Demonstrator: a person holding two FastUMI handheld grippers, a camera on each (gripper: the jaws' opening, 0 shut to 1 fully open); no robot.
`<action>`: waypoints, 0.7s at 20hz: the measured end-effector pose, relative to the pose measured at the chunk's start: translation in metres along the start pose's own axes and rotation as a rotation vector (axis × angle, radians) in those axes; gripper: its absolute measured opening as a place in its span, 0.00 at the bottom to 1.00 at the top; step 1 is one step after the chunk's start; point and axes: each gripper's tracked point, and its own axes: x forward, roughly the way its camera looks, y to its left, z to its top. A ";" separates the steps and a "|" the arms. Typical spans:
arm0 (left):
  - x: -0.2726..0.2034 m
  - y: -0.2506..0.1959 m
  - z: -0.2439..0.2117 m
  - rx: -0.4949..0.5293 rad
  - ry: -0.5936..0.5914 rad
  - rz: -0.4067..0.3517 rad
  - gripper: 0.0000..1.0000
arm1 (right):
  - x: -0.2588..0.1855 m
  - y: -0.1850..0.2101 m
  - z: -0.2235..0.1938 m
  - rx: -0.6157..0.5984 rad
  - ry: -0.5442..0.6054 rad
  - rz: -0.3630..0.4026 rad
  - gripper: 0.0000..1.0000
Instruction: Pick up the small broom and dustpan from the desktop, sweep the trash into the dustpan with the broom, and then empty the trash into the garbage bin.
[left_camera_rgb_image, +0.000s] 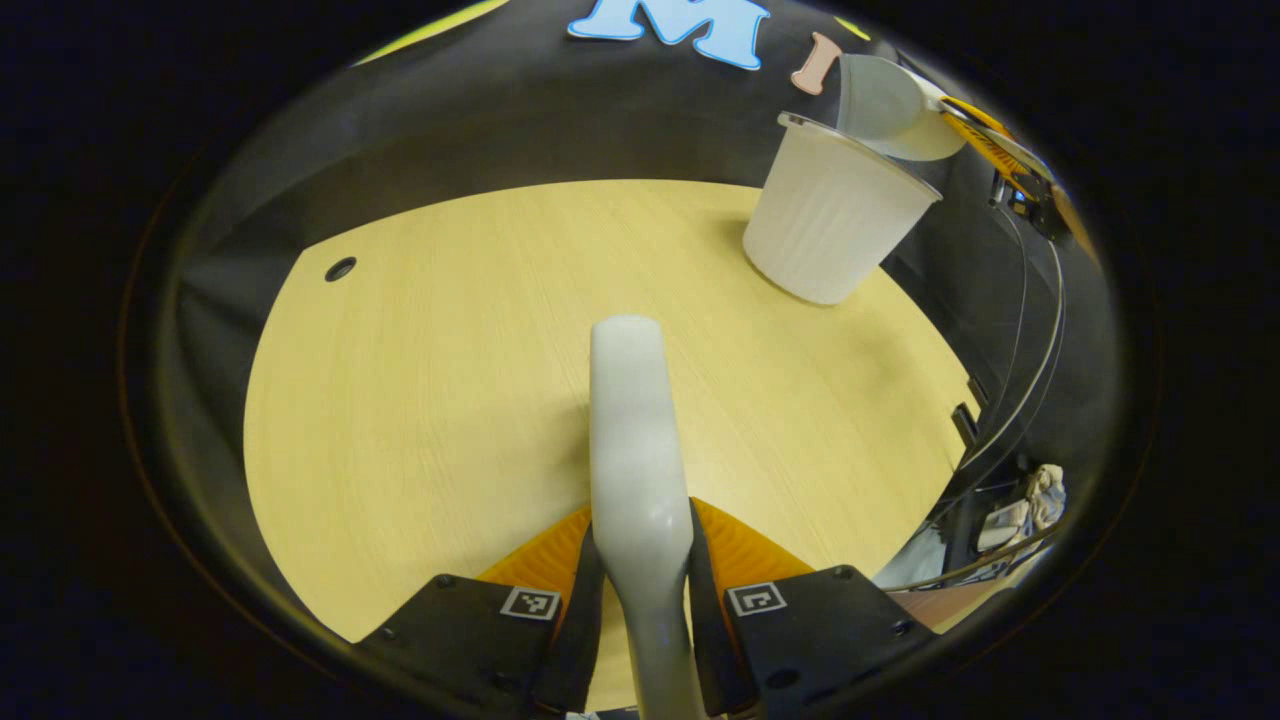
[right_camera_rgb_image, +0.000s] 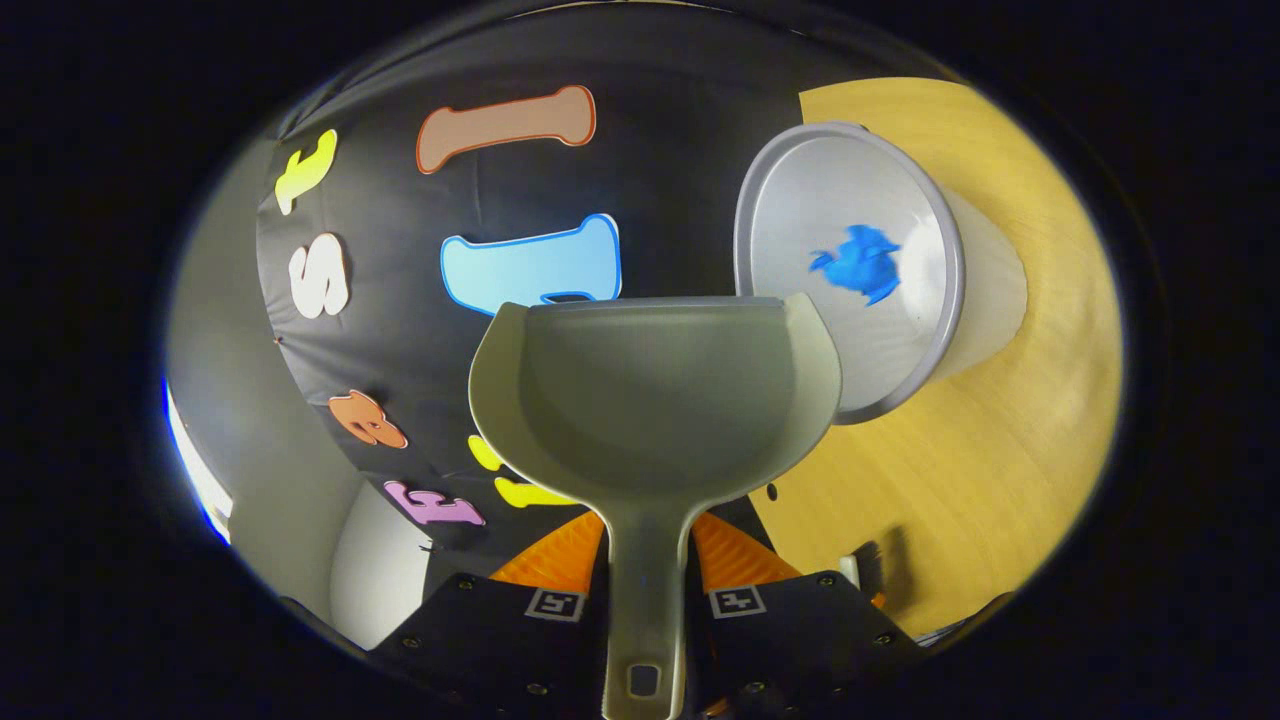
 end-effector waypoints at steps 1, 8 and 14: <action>0.000 -0.001 0.000 -0.001 -0.002 -0.001 0.44 | 0.001 -0.001 -0.001 0.006 0.001 0.001 0.31; -0.007 0.007 -0.009 -0.017 -0.005 0.014 0.44 | -0.004 -0.011 -0.037 -0.072 0.056 -0.035 0.30; -0.009 0.020 -0.015 -0.056 -0.002 0.048 0.44 | -0.012 -0.019 -0.087 -0.246 0.132 -0.064 0.31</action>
